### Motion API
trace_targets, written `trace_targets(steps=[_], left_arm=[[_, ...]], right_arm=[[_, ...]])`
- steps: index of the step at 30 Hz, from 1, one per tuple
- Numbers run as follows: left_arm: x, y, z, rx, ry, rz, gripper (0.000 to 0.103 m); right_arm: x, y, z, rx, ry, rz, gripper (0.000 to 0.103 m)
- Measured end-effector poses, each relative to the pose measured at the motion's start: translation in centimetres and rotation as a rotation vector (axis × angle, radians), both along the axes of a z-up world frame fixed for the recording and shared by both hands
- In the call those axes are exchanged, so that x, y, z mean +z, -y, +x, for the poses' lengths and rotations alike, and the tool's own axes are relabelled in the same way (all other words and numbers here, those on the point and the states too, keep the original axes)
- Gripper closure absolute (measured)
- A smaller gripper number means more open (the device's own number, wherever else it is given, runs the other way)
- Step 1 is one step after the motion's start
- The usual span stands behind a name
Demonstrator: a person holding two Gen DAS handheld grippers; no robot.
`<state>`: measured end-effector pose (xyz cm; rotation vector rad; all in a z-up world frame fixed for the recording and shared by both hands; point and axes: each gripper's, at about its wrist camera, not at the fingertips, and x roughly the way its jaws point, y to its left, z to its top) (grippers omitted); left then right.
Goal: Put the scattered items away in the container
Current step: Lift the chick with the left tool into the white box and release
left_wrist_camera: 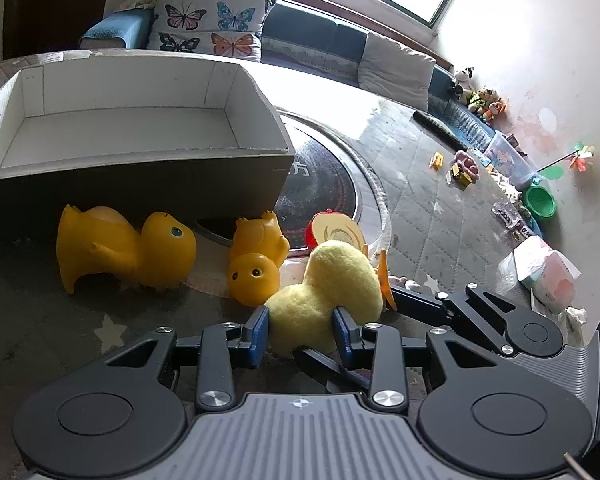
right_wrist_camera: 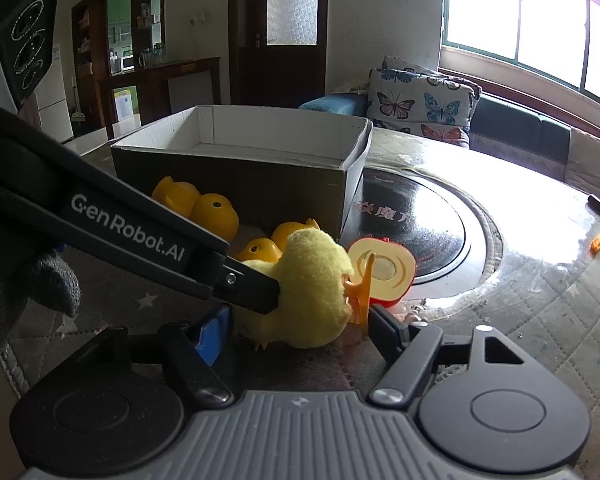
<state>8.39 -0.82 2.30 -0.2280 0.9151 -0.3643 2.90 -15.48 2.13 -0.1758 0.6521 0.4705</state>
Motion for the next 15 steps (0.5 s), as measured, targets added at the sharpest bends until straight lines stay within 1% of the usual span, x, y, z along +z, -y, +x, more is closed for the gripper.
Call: trace_targets(steps=[4,8,15], left_arm=[[0.9,-0.3,-0.3,0.004,0.025,-0.017,0.066],[2.4,-0.9,-0.3,0.017,0.063,-0.031,0.066],[5.3,-2.4,1.2,0.066,0.14,-0.035,0.066]], right_arm=[[0.9,-0.1,-0.4,0.003,0.028,0.0,0.029],[2.4,-0.4,-0.4,0.011,0.077,0.001,0.029],[5.3,-1.7,1.7,0.043,0.163,0.01,0.029]])
